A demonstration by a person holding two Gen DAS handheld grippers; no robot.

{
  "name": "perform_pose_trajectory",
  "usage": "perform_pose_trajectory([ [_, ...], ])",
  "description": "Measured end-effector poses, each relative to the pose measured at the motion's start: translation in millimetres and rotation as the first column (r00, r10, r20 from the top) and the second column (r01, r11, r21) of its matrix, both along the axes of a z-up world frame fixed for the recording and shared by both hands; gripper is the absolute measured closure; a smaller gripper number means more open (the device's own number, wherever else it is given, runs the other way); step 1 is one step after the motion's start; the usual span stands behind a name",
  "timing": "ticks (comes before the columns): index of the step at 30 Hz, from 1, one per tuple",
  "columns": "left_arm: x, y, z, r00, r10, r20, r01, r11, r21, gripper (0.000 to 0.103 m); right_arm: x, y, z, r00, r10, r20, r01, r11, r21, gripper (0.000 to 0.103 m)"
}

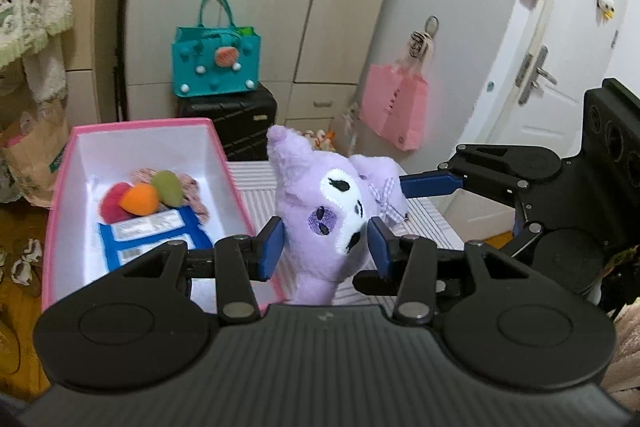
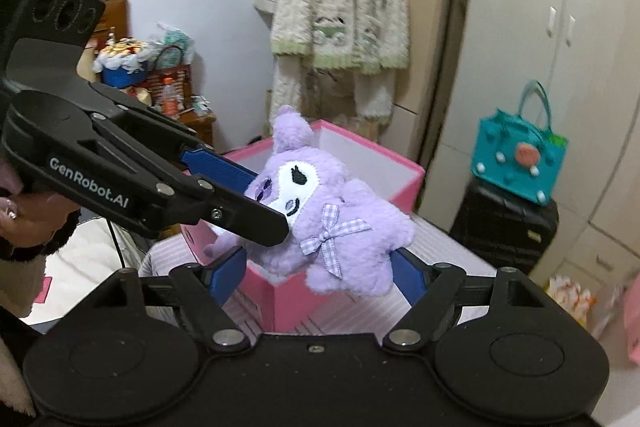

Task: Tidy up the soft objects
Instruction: 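Lift the purple plush toy with the left gripper and carry it over the pink box, then open the left gripper to drop the purple plush toy into the box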

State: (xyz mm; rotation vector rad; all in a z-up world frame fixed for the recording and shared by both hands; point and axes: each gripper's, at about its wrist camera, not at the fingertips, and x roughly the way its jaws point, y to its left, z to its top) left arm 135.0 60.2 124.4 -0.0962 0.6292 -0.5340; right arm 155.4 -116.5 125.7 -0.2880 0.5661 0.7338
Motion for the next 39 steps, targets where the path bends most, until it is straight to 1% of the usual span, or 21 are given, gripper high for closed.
perform_pose_trajectory([
  [3, 8, 16, 3, 0.999, 0.047, 0.001, -0.047, 0.999, -0.010, 0.059, 10, 14, 7, 0.998, 0.049, 0.027, -0.050, 0.999, 0.011, 0.021],
  [7, 23, 45, 4, 0.996, 0.090, -0.021, -0.091, 0.995, -0.051, 0.059, 28, 34, 12, 0.995, 0.090, 0.036, -0.091, 0.995, 0.035, 0.019],
  [11, 45, 69, -1, 0.989, 0.136, -0.061, -0.140, 0.988, -0.065, 0.059, 56, 52, 9, 0.992, 0.125, -0.007, -0.124, 0.990, 0.068, 0.020],
  [13, 58, 78, -8, 0.984, 0.158, -0.086, -0.164, 0.984, -0.064, 0.059, 69, 61, 3, 0.990, 0.133, -0.034, -0.131, 0.989, 0.074, 0.024],
  [15, 72, 88, -16, 0.976, 0.184, -0.112, -0.191, 0.980, -0.057, 0.058, 85, 71, -5, 0.989, 0.129, -0.065, -0.124, 0.989, 0.074, 0.035],
  [16, 81, 91, -20, 0.971, 0.198, -0.130, -0.207, 0.977, -0.054, 0.058, 91, 74, -9, 0.989, 0.126, -0.081, -0.120, 0.990, 0.075, 0.039],
  [18, 99, 102, -32, 0.959, 0.222, -0.176, -0.234, 0.971, -0.050, 0.058, 106, 79, -20, 0.985, 0.114, -0.126, -0.104, 0.991, 0.079, 0.054],
  [19, 107, 105, -37, 0.953, 0.231, -0.197, -0.245, 0.968, -0.049, 0.058, 113, 81, -25, 0.984, 0.103, -0.148, -0.093, 0.993, 0.076, 0.058],
  [20, 115, 108, -44, 0.945, 0.244, -0.216, -0.259, 0.965, -0.045, 0.057, 121, 83, -32, 0.980, 0.088, -0.176, -0.076, 0.994, 0.075, 0.066],
  [21, 121, 111, -50, 0.940, 0.253, -0.229, -0.268, 0.963, -0.040, 0.057, 128, 85, -37, 0.977, 0.077, -0.198, -0.063, 0.995, 0.077, 0.070],
  [23, 134, 111, -62, 0.930, 0.261, -0.259, -0.277, 0.961, -0.027, 0.057, 140, 87, -49, 0.968, 0.052, -0.247, -0.033, 0.996, 0.078, 0.070],
  [26, 146, 105, -75, 0.925, 0.273, -0.265, -0.280, 0.960, 0.011, 0.057, 152, 91, -64, 0.954, 0.013, -0.300, 0.007, 0.998, 0.065, 0.070],
  [30, 155, 95, -86, 0.930, 0.278, -0.242, -0.263, 0.960, 0.090, 0.058, 158, 97, -76, 0.939, -0.025, -0.344, 0.041, 0.998, 0.040, 0.068],
  [32, 157, 92, -90, 0.929, 0.276, -0.245, -0.254, 0.960, 0.116, 0.061, 159, 99, -79, 0.935, -0.029, -0.353, 0.042, 0.999, 0.031, 0.068],
  [34, 159, 91, -92, 0.930, 0.272, -0.248, -0.247, 0.961, 0.125, 0.065, 159, 100, -81, 0.932, -0.022, -0.362, 0.037, 0.999, 0.034, 0.068],
  [39, 163, 96, -98, 0.923, 0.273, -0.272, -0.251, 0.961, 0.114, 0.065, 159, 106, -81, 0.937, -0.027, -0.348, 0.034, 0.999, 0.015, 0.068],
])
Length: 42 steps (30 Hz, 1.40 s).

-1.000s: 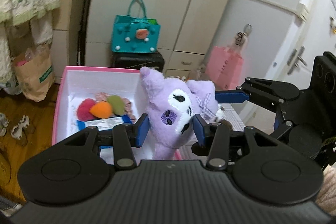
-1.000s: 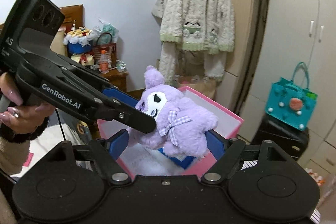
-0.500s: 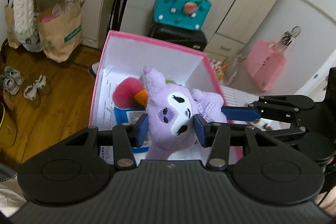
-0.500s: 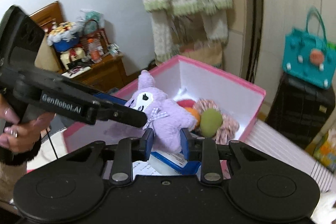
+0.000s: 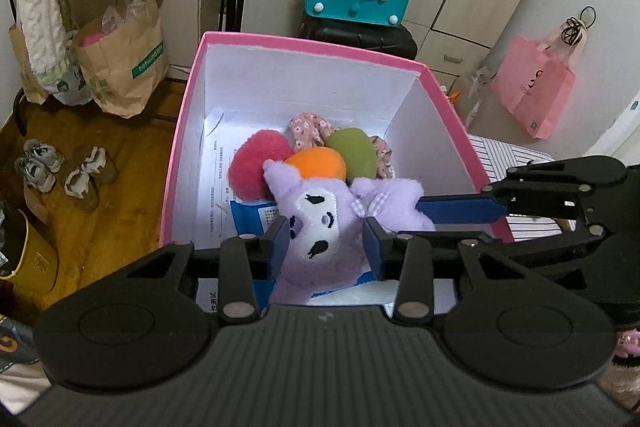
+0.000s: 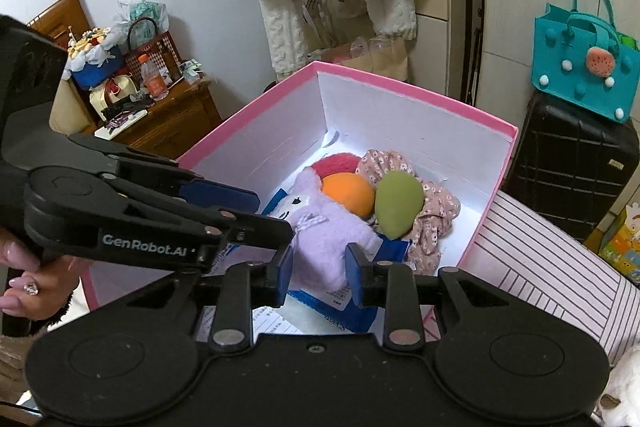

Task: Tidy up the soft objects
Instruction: 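Open the left gripper to drop the purple plush toy into the box, then move the left gripper back toward the white-and-brown plush toy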

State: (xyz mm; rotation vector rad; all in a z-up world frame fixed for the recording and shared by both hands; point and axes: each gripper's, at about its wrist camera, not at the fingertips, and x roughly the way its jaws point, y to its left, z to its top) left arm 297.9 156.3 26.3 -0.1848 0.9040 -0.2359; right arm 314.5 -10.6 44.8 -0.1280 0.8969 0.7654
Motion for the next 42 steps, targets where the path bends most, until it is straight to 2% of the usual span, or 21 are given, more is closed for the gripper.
perform_pose_trajectory([
  [3, 1, -1, -4, 1.000, 0.007, -0.006, -0.007, 1.000, 0.007, 0.065, 0, 3, -2, 0.999, -0.013, 0.031, 0.015, 0.999, -0.041, 0.068],
  [7, -5, -1, -4, 1.000, 0.014, 0.005, -0.014, 1.000, 0.011, 0.064, -14, 7, 3, 0.985, -0.031, 0.169, 0.053, 0.991, -0.125, 0.065],
  [9, -11, -2, 1, 0.999, 0.011, 0.033, -0.012, 0.999, 0.032, 0.061, -19, -2, 8, 0.986, -0.060, 0.159, 0.074, 0.993, -0.087, 0.054],
  [10, -15, -2, 4, 0.999, 0.004, 0.047, -0.005, 0.999, 0.038, 0.061, -21, -7, 12, 0.988, -0.074, 0.136, 0.081, 0.996, -0.047, 0.052],
  [12, -23, -2, 10, 0.998, -0.003, 0.067, 0.000, 0.999, 0.040, 0.061, -30, -19, 20, 0.991, -0.079, 0.104, 0.077, 0.997, 0.026, 0.051],
  [14, -32, -2, 16, 0.996, -0.009, 0.085, 0.005, 0.999, 0.047, 0.061, -43, -28, 27, 0.990, -0.088, 0.113, 0.082, 0.995, 0.055, 0.051],
  [21, -68, -11, 50, 0.986, -0.063, 0.155, 0.050, 0.995, 0.082, 0.057, -80, -57, 49, 0.984, -0.082, 0.156, 0.069, 0.994, 0.088, 0.050],
  [23, -75, -17, 62, 0.980, -0.143, 0.139, 0.133, 0.988, 0.080, 0.056, -88, -65, 55, 0.983, -0.079, 0.164, 0.064, 0.994, 0.093, 0.050],
  [26, -82, -24, 76, 0.978, -0.183, 0.097, 0.175, 0.981, 0.088, 0.056, -101, -79, 63, 0.981, -0.079, 0.175, 0.061, 0.993, 0.104, 0.050],
  [29, -96, -37, 89, 0.975, -0.200, 0.100, 0.183, 0.970, 0.159, 0.055, -117, -97, 73, 0.979, -0.078, 0.188, 0.058, 0.992, 0.109, 0.050],
  [32, -110, -51, 100, 0.970, -0.221, 0.099, 0.198, 0.960, 0.200, 0.055, -129, -115, 81, 0.977, -0.074, 0.198, 0.053, 0.993, 0.106, 0.049],
  [42, -151, -100, 122, 0.944, -0.301, 0.136, 0.266, 0.937, 0.227, 0.053, -166, -165, 91, 0.959, -0.120, 0.255, 0.100, 0.991, 0.090, 0.047],
])
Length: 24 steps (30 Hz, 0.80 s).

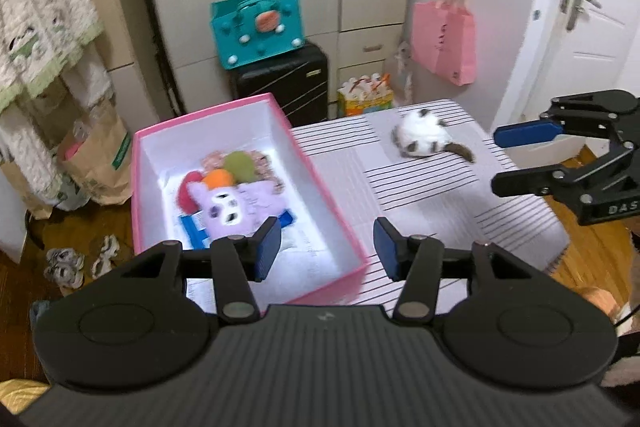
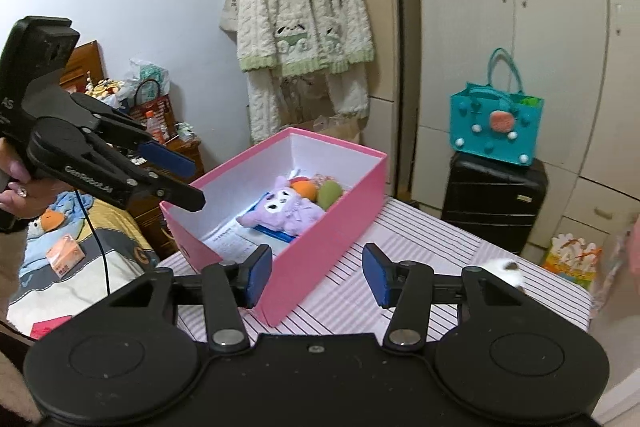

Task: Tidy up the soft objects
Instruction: 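Move the left gripper back toward the white-and-brown plush toy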

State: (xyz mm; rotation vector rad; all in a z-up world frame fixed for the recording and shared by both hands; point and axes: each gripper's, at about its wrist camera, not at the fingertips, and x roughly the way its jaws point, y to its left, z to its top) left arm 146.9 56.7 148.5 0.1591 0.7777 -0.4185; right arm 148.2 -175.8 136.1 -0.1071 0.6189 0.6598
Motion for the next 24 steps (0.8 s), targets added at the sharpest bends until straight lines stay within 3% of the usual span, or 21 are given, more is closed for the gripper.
perform_pose_trajectory([
  [10, -8, -62, -17, 0.996, -0.080, 0.046, 0.085, 0.990, -0.116, 0.050, -24, -49, -17, 0.993, -0.098, 0.064, 0.099, 0.995, -0.013, 0.044],
  [17, 8, -113, -30, 0.990, -0.131, 0.047, 0.136, 0.983, -0.123, 0.045, -15, -85, -43, 0.984, -0.170, 0.052, 0.172, 0.985, -0.034, 0.042],
  [24, 35, -160, -44, 0.987, -0.153, 0.048, 0.157, 0.981, -0.112, 0.044, 2, -106, -63, 0.986, -0.145, 0.078, 0.145, 0.989, 0.010, 0.038],
])
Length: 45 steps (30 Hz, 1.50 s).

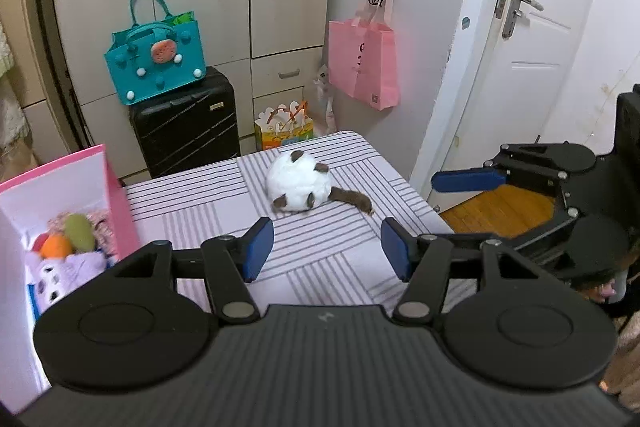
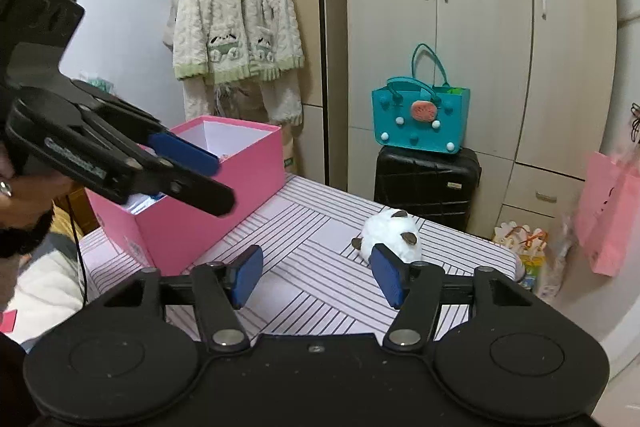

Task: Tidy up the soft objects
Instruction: 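Move the left gripper back toward the white-and-brown plush toy, then close the left gripper on the white-and-brown plush toy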

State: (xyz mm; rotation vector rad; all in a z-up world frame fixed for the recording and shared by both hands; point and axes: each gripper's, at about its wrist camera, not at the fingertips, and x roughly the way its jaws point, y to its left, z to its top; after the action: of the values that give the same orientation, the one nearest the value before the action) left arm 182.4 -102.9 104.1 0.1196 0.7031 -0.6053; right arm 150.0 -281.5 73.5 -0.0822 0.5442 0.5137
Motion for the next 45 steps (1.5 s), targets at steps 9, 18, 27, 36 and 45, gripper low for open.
perform_pose_trajectory([
  [9, 40, -25, -35, 0.996, 0.007, -0.089, -0.018, 0.993, -0.121, 0.036, 39, -9, -46, 0.999, -0.053, 0.012, 0.053, 0.999, 0.001, 0.037],
  [18, 93, -40, -81, 0.988, 0.111, -0.106, -0.126, 0.981, -0.145, 0.030, 79, -4, -90, 0.998, -0.069, -0.009, 0.069, 0.998, 0.003, 0.023],
  [27, 159, -48, -120, 0.951, 0.227, -0.210, -0.261, 0.953, -0.153, 0.028, 117, 8, -108, 0.992, -0.119, -0.042, 0.116, 0.991, -0.073, 0.023],
  [36, 167, -50, -144, 0.944, 0.248, -0.217, -0.289, 0.939, -0.187, 0.027, 143, 3, -120, 0.984, -0.139, -0.108, 0.132, 0.989, -0.067, 0.023],
  [45, 166, -46, -155, 0.949, 0.204, -0.240, -0.269, 0.921, -0.281, 0.045, 156, -3, -124, 0.982, -0.132, -0.135, 0.135, 0.991, 0.015, 0.038],
])
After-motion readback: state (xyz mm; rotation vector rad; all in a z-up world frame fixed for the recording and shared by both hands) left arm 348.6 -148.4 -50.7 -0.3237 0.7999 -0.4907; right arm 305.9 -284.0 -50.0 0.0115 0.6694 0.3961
